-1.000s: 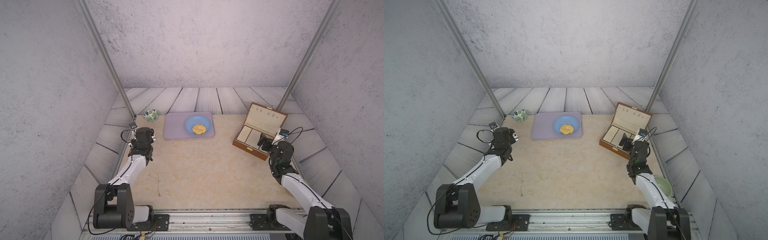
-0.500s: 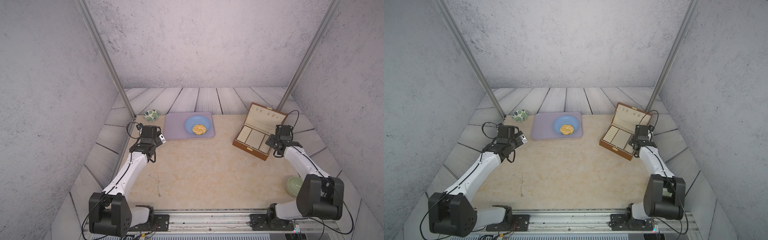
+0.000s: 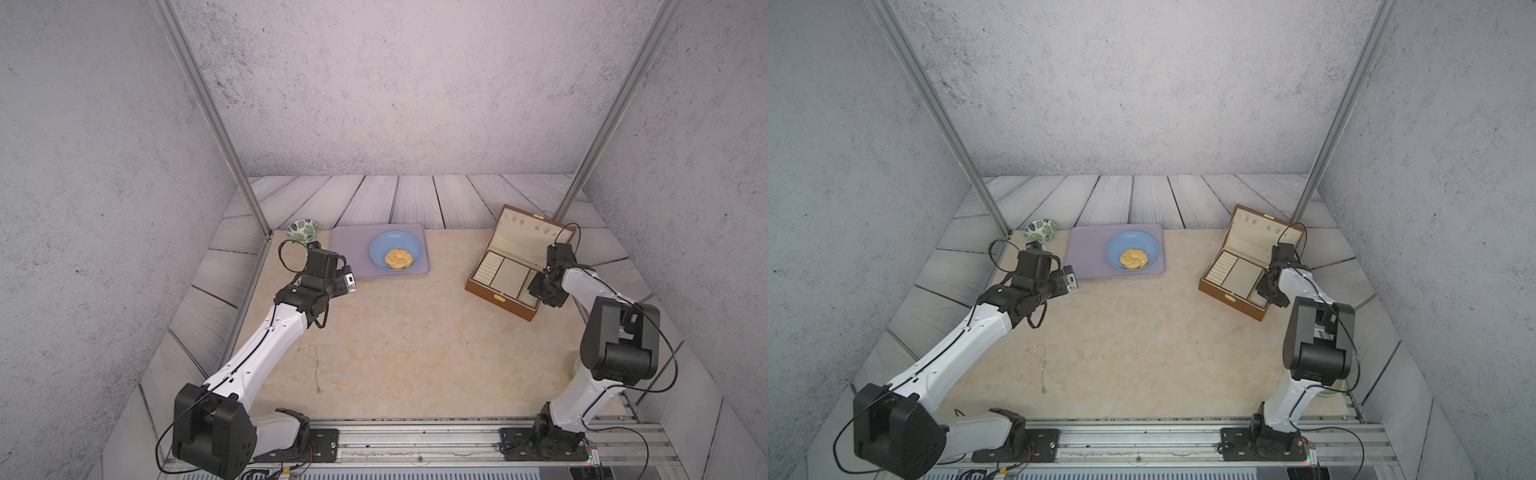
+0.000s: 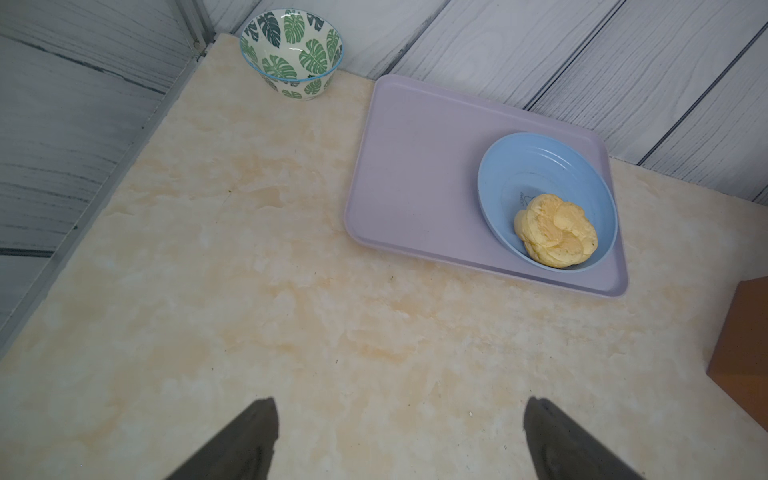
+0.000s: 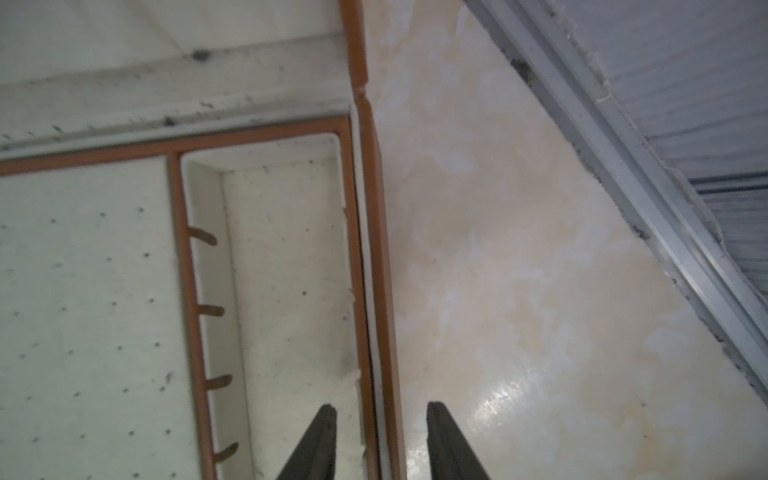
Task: Put jewelry chain into jewelry box
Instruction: Move the jewelry box to the center of the board.
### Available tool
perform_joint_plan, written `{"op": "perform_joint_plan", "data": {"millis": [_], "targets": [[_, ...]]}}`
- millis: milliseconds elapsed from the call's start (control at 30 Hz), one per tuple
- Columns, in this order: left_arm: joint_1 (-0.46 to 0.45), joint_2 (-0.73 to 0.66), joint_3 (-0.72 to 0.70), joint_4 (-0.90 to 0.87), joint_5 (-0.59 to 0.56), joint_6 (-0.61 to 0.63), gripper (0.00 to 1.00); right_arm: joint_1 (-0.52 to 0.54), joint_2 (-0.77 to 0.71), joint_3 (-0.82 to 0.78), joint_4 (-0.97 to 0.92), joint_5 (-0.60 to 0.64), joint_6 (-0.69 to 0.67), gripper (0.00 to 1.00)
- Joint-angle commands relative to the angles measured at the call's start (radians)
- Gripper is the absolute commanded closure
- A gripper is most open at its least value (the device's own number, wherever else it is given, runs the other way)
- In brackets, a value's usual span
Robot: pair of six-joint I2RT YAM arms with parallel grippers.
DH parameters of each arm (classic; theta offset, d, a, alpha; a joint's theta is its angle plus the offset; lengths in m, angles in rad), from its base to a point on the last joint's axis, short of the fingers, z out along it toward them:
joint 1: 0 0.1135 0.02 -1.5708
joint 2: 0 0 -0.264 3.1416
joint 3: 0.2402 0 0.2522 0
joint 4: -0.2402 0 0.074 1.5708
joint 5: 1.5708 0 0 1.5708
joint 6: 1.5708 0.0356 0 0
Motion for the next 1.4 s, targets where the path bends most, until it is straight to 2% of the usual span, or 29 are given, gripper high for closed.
{"op": "perform_joint_plan", "data": {"millis": [0,200,300,433,700,867,1000,1133,1367], "targets": [[-0.007,0.018,0.020,-0.011,-0.006,0.029,0.02,-0.009,0.041,0.039,-0.041,-0.031,-0.007,0.68],[-0.010,0.033,0.038,-0.028,-0.019,0.026,0.02,-0.009,0.044,0.045,-0.045,-0.049,-0.013,0.83],[-0.011,0.034,0.037,-0.030,-0.023,0.028,0.02,-0.009,0.017,0.022,-0.040,-0.048,-0.025,0.93],[-0.014,0.043,0.036,-0.028,-0.019,0.025,0.02,-0.008,-0.041,-0.024,-0.021,-0.053,-0.043,1.00],[-0.029,0.043,0.038,-0.041,-0.021,0.017,0.02,0.035,-0.179,-0.138,0.010,-0.124,-0.073,1.00],[-0.041,0.037,0.045,-0.066,-0.011,0.010,0.02,0.147,-0.250,-0.213,0.015,-0.145,-0.107,1.00],[-0.044,0.011,0.027,-0.084,-0.008,-0.003,0.01,0.306,-0.283,-0.265,0.023,-0.129,-0.113,1.00],[-0.048,-0.036,-0.010,-0.092,-0.009,-0.018,0.01,0.414,-0.306,-0.304,0.054,-0.138,-0.082,1.00],[-0.052,-0.104,-0.058,-0.116,-0.025,-0.038,0.01,0.556,-0.254,-0.255,0.077,-0.132,-0.068,1.00]]}}
